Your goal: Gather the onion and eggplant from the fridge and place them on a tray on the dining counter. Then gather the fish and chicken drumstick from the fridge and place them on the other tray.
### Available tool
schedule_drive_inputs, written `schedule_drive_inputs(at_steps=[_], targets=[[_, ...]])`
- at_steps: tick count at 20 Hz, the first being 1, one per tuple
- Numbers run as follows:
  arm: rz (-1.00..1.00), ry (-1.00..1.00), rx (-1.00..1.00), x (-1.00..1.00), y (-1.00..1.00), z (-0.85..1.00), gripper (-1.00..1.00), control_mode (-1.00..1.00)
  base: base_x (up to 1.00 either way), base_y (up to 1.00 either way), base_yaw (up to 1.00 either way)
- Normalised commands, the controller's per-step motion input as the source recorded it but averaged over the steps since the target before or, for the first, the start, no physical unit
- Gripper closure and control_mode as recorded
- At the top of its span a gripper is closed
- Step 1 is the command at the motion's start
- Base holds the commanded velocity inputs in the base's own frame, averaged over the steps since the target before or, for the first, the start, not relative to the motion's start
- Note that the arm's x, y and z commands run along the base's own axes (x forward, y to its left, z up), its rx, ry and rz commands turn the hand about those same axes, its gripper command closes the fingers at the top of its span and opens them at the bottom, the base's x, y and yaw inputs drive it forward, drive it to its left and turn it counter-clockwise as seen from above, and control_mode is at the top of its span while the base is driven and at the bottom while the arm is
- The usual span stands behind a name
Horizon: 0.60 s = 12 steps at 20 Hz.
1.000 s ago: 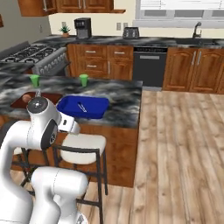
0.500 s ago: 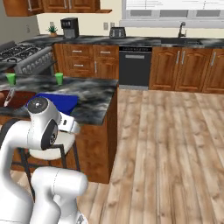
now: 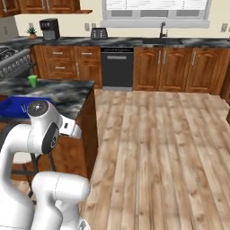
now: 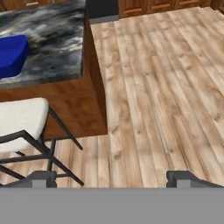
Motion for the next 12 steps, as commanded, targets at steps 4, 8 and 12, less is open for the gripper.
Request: schedule_drive_inputs(at_steps=[4,8,12], targets=[[0.0,0.0,0.0,0.0,0.0,0.0,-1.0,1.0,0.11,-0.47,-0.26],[0.0,0.0,0.0,0.0,0.0,0.0,-1.0,1.0,0.19,-0.34,-0.31],[0.0,0.0,0.0,0.0,0.0,0.0,-1.0,1.0,0.29,-0.17,-0.35]])
